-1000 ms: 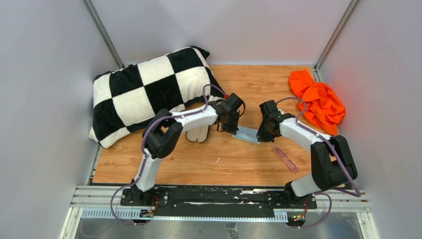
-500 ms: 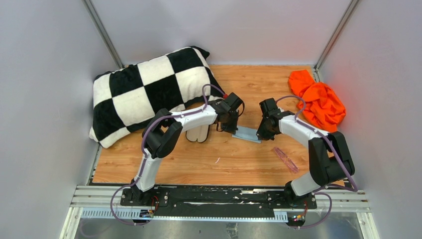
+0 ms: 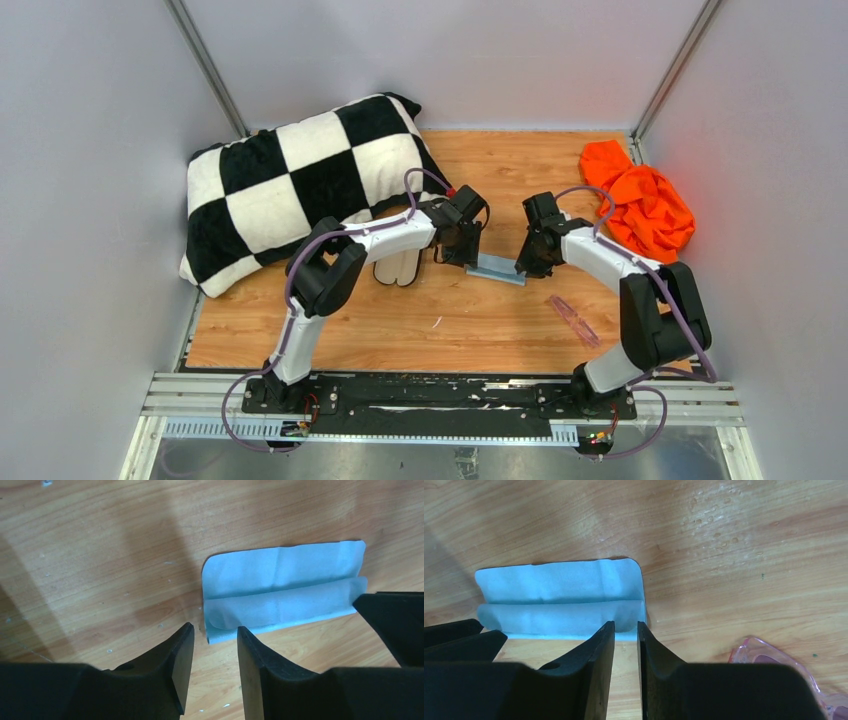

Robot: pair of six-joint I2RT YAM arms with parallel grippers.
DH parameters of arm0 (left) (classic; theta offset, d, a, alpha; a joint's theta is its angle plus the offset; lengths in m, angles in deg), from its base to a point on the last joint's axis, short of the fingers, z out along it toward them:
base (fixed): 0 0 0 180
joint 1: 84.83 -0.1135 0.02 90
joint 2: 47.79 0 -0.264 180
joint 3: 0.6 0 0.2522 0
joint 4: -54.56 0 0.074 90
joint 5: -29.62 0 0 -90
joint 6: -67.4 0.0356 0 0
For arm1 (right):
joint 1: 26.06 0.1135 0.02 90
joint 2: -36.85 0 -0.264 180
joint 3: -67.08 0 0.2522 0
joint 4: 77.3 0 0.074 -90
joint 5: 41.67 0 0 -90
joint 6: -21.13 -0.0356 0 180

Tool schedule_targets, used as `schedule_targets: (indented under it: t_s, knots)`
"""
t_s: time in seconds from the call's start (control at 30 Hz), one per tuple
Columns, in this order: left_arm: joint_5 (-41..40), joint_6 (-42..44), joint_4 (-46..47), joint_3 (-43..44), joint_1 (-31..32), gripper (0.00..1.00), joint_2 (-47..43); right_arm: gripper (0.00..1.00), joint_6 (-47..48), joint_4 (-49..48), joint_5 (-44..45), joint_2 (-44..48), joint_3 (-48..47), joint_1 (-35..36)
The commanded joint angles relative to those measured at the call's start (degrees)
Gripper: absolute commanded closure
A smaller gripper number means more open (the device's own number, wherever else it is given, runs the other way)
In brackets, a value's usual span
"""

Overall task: Organize the sunglasses
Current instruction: Fold the glasses cleaning cloth at the center of the board.

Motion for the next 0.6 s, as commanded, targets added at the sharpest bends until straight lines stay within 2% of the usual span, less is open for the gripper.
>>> schedule_targets:
  t_s: [0.0,0.23,0.4,0.57]
  knots:
    - [-2.47,0.94,-1.2,1.15,-0.38,0.57,-2.47,0.71,0.81,2.01,0.73,3.64,-1.22,-1.04]
    - [-3.68,0.46,0.5,-2.3,-0.38,0.62,-7.79,0.75,-0.16,0.31,-1.6,5.59,0.49,-1.04]
    - [-2.92,-0.28,1.75,-5.33,-0.38,0.64,-9.41,0.87,0.74,-1.01,-4.96,6.07,0.88,-0.77]
    - [-0.2,-0.28,3.08,-7.34,-0.38,0.65,-9.65,0.88,2.04,-1.13,-5.33,4.86,1.77,-0.84]
